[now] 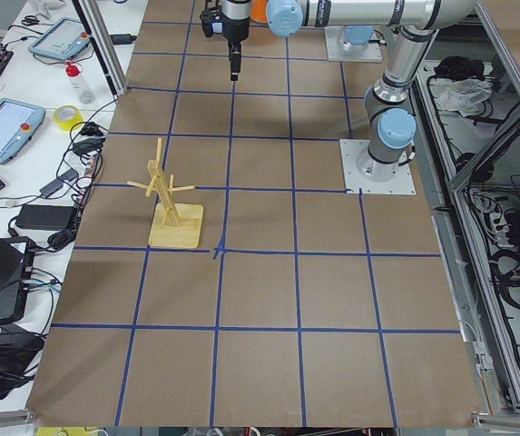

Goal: Flip cup
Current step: 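Move the right gripper over the white cup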

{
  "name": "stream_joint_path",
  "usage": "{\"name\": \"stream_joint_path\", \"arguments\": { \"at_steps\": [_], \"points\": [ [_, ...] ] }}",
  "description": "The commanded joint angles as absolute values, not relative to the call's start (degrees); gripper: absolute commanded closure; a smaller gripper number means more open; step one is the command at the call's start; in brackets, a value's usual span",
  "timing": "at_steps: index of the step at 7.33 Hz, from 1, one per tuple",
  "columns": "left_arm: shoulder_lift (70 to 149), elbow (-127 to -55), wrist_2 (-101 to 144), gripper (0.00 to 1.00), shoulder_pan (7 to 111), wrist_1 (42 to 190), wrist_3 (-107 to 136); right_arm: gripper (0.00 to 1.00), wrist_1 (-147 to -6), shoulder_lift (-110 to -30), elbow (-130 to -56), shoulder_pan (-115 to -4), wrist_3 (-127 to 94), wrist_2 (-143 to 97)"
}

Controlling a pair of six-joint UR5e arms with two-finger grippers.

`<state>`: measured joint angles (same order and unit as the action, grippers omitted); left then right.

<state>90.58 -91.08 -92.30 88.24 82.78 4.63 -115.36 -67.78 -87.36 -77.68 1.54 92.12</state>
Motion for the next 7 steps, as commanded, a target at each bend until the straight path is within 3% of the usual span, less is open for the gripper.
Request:
{"name": "stream_joint_path", "arguments": {
  "at_steps": [1,7],
  "points": [
    [90.6,-91.3,-92.1,0.00,88.2,82.6,4.7,0.00,-121.8,-62.9,-87.8,-76.9,1.1,92.5],
    [90.7,-91.3,-91.9,0.00,88.2,82.4,4.7,0.00,-123.5,-59.4,-90.0,-75.8,3.0,93.3]
  ]
}}
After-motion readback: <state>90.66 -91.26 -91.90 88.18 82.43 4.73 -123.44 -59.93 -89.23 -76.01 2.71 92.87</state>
